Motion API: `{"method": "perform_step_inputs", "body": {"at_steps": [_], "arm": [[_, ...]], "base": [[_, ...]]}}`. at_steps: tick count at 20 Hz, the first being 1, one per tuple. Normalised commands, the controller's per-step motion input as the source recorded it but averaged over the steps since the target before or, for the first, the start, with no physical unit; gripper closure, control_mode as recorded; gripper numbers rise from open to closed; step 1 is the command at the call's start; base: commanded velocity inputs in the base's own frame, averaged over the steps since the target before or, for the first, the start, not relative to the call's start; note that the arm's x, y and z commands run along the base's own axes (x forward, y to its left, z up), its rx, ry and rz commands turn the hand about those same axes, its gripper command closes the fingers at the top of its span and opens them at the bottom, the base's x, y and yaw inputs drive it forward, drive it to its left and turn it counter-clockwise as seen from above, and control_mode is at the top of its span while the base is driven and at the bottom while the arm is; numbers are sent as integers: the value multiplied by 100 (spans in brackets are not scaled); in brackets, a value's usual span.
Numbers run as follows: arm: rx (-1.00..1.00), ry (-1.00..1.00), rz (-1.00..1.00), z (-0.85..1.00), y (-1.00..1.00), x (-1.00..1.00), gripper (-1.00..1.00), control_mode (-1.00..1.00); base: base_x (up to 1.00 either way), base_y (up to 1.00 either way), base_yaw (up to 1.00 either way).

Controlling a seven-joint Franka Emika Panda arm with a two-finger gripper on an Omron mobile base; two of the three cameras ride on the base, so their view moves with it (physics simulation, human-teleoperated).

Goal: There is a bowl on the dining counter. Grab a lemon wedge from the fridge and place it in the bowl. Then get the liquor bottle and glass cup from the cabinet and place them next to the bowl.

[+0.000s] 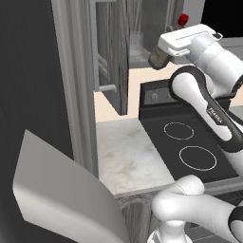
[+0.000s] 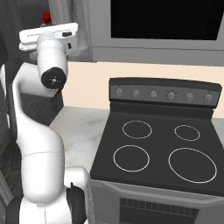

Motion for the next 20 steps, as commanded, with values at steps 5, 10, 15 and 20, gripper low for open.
{"method": "perform_step_inputs", "body": {"at_steps": [5, 10, 15, 20], "arm": [[0, -7, 14, -2, -44, -97, 100, -100], [-6, -12, 17, -8, -25, -100, 100, -100], [-7, -9, 18, -8, -11, -96, 100, -100], [-3, -14, 20, -1, -1, -73, 100, -100]], "base": [[0, 0, 0], [0, 0, 0], [0, 0, 0], [0, 0, 0]]}}
